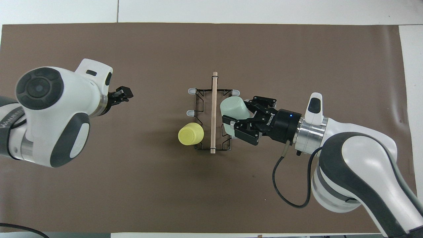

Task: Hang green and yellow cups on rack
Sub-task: 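Withdraw the left gripper while the right gripper lowers the green cup onto a peg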

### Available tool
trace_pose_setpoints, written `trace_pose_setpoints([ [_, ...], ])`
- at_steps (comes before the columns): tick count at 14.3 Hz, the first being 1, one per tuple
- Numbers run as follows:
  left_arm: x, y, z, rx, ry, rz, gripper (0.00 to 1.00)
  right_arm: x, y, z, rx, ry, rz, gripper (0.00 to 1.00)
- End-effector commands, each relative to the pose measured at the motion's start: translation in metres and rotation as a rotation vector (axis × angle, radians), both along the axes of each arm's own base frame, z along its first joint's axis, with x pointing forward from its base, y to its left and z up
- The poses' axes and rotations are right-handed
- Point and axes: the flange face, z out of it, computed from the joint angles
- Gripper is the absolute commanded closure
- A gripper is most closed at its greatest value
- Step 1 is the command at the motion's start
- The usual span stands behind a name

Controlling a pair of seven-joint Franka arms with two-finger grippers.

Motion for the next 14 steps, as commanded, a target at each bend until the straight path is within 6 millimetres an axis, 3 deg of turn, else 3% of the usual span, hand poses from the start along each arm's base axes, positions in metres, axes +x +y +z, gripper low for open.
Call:
trace_pose_setpoints([
  [1,0.008,0.048,0.006,-0.001,0.021,-0.115,0.0,-0.028,-0.007,-0.026,-0.012,-0.094,-0.015,1.0],
  [4,0.013,0.098,0.019,-0.038,0.052,-0.189,0.0,-0.034,-0.012,-0.046,-0.023,-0.118,-0.017,1.0],
  [8,0.017,0.157,0.077,-0.114,0.11,-0.249,0.0,-0.031,-0.016,-0.054,-0.017,-0.134,-0.039,1.0],
  [9,0.016,0.169,0.089,-0.126,0.116,-0.253,0.0,-0.029,-0.017,-0.064,-0.035,-0.152,-0.028,1.0],
  [12,0.014,0.181,0.136,-0.138,0.131,-0.283,0.0,-0.025,-0.02,-0.085,-0.033,-0.166,-0.053,1.0],
  [14,0.014,0.18,0.146,-0.15,0.145,-0.288,0.0,-0.028,-0.01,-0.083,-0.012,-0.157,-0.06,1.0],
])
